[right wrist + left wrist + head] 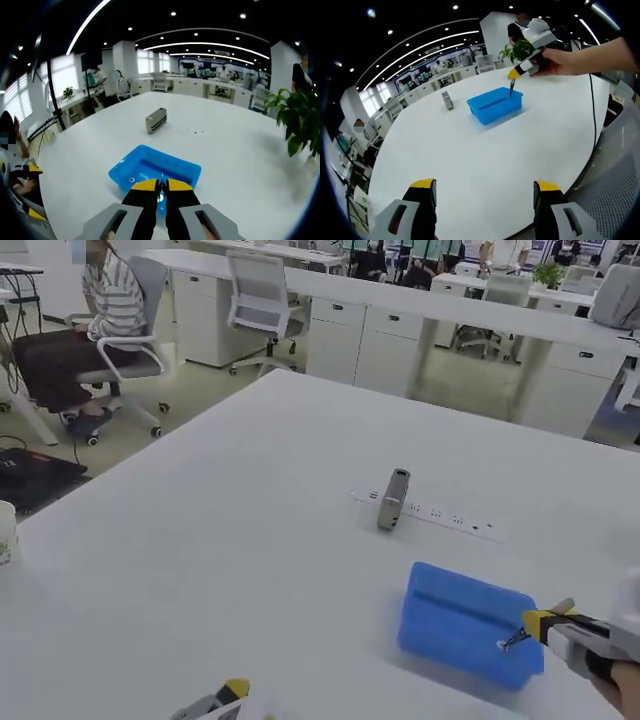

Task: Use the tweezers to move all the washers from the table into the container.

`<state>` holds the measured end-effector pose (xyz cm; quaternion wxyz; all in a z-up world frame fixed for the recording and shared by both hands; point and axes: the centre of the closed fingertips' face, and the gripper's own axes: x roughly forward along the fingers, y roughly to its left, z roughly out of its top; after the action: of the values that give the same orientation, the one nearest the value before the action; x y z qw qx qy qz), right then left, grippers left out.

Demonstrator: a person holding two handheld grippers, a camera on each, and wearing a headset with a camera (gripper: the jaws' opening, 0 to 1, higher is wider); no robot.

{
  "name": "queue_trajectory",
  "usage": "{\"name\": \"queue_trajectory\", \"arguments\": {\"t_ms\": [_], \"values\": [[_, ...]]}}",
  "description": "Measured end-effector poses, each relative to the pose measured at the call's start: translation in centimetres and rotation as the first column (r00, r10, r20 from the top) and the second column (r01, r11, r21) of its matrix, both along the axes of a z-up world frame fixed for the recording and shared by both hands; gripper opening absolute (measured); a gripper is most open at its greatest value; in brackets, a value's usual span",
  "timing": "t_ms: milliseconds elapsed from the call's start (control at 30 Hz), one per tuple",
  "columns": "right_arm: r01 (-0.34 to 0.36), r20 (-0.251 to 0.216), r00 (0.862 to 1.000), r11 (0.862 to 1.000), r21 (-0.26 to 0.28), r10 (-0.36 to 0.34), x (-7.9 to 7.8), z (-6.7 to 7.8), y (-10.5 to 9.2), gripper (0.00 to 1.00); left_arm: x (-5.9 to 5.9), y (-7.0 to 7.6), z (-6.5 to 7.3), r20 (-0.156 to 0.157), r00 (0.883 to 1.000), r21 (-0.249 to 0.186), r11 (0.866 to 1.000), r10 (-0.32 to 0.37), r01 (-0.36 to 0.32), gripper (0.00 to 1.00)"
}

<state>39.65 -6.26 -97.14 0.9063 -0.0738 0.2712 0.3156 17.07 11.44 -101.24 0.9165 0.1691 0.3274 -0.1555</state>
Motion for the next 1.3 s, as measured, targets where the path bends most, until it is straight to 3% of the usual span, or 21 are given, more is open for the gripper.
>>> {"name": "queue_trajectory", "arguments": {"t_ms": [333,500,667,1133,1300], "values": [[-0.018,-0.038,0.999,0.999,-0.027,0.017,1.0,-2.3,0.7,0.01,-0.1,0.1,-0.2,-0.012,1.000,0.006,1.000,0.004,-0.004,0.80],[-0.036,-0.050,0.998,0.997,-0.066,0.032,0.7,-3.5,1.1,0.01,-0.1,0.1,-0.3,-0.017,1.000,0.009,1.000,0.005,-0.004,0.80],[-0.028,-0.066,0.998,0.997,-0.068,0.024,0.6,-4.3,0.9,0.01,-0.1,0.1,-0.5,-0.026,1.000,0.013,1.000,0.000,0.000,0.80],[-0.036,-0.042,0.999,0.993,-0.108,0.031,0.1,-4.0,0.9,0.01,-0.2,0.2,-0.7,-0.037,0.999,0.029,1.000,0.003,-0.002,0.80],[-0.032,-0.050,0.998,0.995,-0.092,0.027,0.1,-4.0,0.7,0.01,-0.2,0.3,-0.8,-0.040,0.999,0.039,0.999,0.009,-0.008,0.80]]}}
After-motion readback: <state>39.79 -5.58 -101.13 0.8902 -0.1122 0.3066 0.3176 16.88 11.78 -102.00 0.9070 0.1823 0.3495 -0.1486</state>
